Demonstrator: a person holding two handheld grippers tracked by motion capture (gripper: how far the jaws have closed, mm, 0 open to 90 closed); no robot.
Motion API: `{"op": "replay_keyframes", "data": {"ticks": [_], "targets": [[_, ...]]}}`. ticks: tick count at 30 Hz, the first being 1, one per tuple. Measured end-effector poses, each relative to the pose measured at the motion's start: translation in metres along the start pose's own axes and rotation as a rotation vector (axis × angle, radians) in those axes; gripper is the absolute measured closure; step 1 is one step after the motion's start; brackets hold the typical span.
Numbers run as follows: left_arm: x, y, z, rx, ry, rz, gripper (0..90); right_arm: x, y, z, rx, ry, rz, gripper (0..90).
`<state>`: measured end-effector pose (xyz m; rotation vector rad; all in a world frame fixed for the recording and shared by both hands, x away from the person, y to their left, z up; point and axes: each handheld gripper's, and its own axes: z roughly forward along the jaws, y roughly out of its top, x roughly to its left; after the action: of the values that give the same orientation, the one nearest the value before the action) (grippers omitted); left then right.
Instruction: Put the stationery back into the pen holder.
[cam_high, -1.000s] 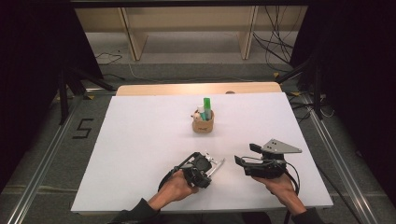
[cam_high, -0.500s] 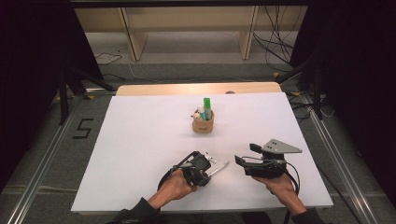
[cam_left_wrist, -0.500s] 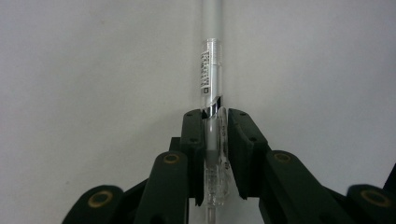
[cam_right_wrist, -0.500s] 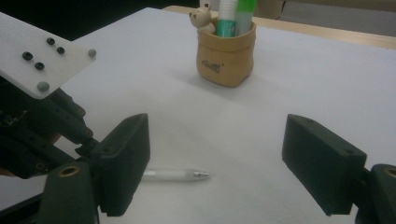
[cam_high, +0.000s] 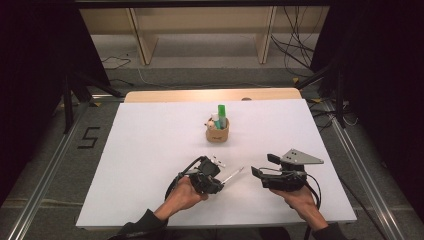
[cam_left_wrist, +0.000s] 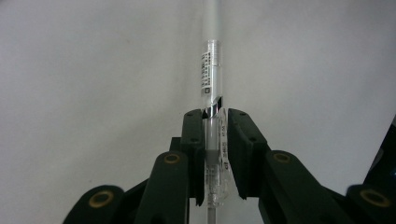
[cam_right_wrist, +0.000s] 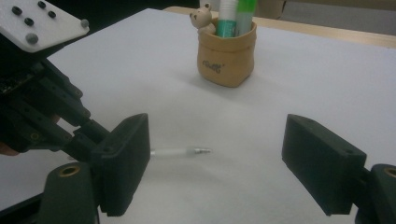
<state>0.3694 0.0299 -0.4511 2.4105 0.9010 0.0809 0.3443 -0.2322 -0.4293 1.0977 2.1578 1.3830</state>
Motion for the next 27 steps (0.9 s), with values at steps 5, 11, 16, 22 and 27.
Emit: {"op": "replay_keyframes", "data": {"ticks": [5,11,16,22,27], "targets": [[0.004,-0.001,-0.006,-0.062,-0.004,-0.028,76.8,0.002,-0.001,0.001,-0.008,0.011,0.021,24.5],[0.009,-0.006,-0.018,-0.172,-0.024,-0.069,76.7,0.003,-0.003,0.003,-0.028,0.05,0.09,24.1],[0.015,-0.011,-0.028,-0.266,-0.046,-0.102,76.7,0.004,-0.003,0.003,-0.057,0.095,0.179,23.8],[0.017,-0.017,-0.035,-0.351,-0.055,-0.114,76.6,0.011,-0.001,0.012,-0.06,0.149,0.207,22.9],[0.017,-0.022,-0.041,-0.392,-0.06,-0.117,76.6,0.015,0.004,0.02,-0.076,0.187,0.242,25.3]]}}
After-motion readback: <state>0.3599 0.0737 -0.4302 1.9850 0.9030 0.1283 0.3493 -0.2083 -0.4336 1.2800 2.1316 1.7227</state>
